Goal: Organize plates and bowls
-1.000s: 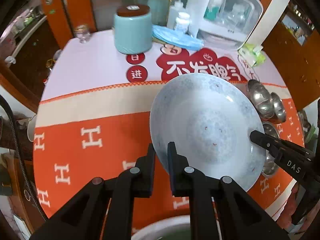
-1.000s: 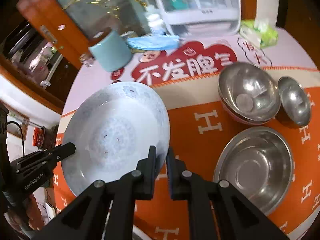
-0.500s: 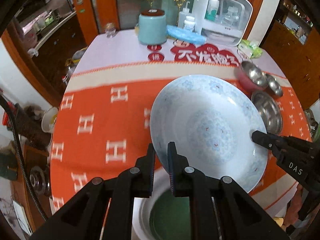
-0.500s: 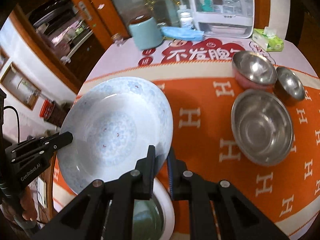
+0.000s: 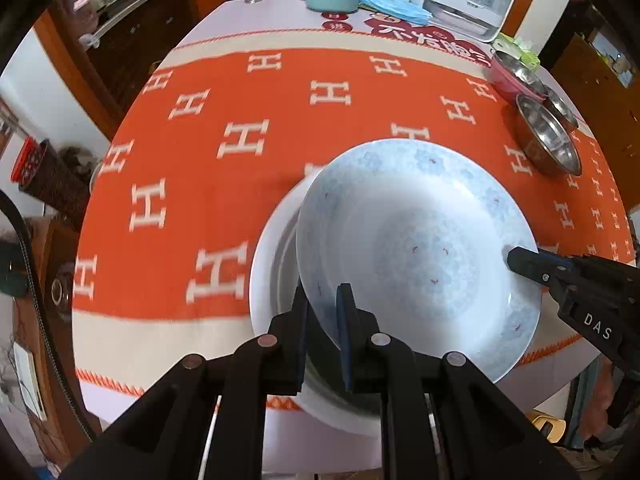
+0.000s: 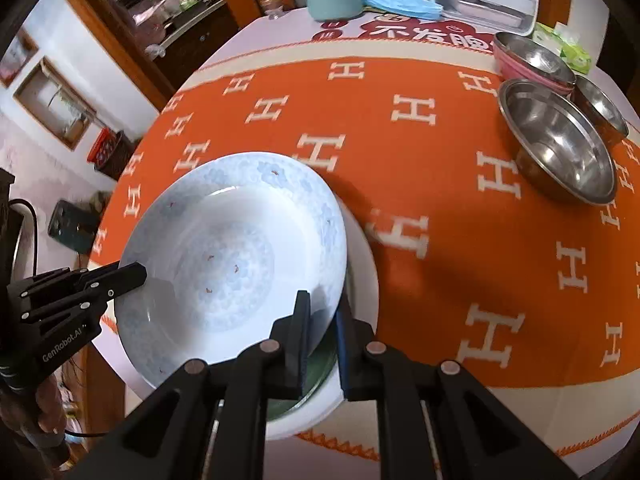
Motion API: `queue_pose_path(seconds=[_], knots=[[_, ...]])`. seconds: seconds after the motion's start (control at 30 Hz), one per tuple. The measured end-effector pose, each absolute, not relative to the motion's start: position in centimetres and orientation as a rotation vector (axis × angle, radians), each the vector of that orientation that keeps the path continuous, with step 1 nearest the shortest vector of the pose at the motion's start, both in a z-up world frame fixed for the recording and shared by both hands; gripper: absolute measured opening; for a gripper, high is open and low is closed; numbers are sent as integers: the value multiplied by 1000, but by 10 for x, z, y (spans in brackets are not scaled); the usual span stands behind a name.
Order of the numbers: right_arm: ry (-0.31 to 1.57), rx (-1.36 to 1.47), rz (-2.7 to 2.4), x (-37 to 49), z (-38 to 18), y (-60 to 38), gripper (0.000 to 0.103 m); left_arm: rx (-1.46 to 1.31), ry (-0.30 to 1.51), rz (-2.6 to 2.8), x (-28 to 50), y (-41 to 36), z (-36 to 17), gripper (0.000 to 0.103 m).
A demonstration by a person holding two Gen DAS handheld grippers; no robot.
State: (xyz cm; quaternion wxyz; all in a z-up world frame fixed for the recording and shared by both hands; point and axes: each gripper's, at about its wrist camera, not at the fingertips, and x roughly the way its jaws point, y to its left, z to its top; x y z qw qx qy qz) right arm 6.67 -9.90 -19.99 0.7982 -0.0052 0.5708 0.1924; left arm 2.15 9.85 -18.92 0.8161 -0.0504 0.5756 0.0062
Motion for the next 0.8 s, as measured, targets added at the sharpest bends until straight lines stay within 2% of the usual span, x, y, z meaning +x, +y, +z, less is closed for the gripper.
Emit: queue_pose_path(seconds=[0.73,0.8], knots=[[1237,-102,467,49,-215,-88,12,-103,1290,58,6,100,-213,14],[1246,-111,471,50,-215,-86,12,-89,1299,57,8,98,-213,17]])
